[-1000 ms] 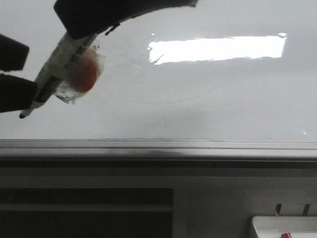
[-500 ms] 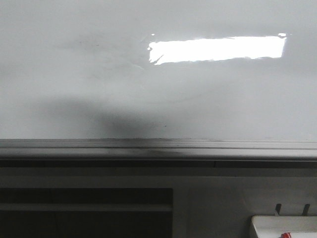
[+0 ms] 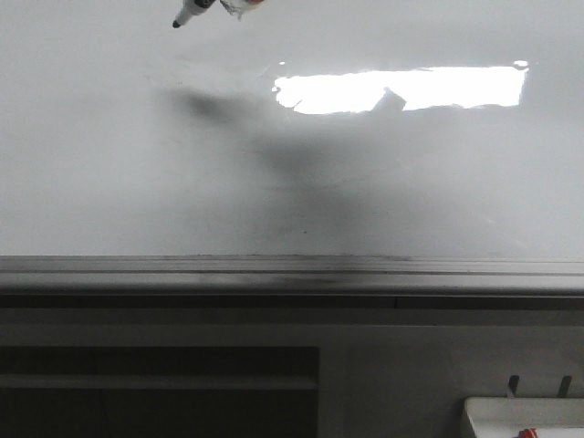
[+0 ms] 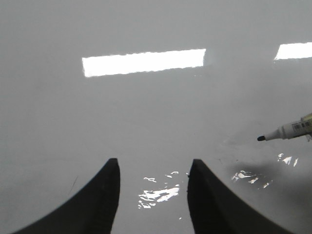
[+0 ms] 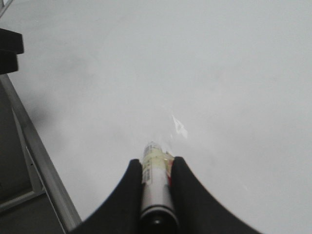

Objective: Write number 2 on whiteboard

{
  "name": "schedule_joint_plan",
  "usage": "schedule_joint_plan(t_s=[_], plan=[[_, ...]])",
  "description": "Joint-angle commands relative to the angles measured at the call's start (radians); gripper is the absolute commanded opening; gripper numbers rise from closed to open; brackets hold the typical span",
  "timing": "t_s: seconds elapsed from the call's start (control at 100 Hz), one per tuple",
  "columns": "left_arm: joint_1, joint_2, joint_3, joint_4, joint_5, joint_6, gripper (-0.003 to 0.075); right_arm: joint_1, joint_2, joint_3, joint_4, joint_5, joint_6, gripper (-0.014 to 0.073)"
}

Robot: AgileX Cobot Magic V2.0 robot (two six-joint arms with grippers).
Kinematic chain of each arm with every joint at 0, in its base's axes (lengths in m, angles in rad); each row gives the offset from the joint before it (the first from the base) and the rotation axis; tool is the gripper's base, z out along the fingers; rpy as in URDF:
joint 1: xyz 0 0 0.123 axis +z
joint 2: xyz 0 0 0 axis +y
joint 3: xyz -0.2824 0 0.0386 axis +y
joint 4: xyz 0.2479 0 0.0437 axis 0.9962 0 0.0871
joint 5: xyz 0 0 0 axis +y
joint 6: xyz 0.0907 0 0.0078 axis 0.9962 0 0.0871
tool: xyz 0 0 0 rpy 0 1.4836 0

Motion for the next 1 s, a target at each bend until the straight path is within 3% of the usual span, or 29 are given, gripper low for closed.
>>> schedule_joint_plan(t_s=[0.0,0.38,0.99], plan=[[0.003,0.001,-0.037,-0.01,-0.091,-0.01,0.0293,-0.023,0.003,-0.062,0.004,-0.019,-0.01,-0.0071],[0.003,0.001,-0.037,-0.01,-0.094,-0.01,0.0293,-0.041,0.091,-0.119,-0.009,0.003,-0.01,-0.0071],[0.003,0.001,-0.037,-0.009,-0.123,-0.01,0.0293,-0.088,0.073,-0.116,-0.013,-0.017,-0.01,-0.0071]])
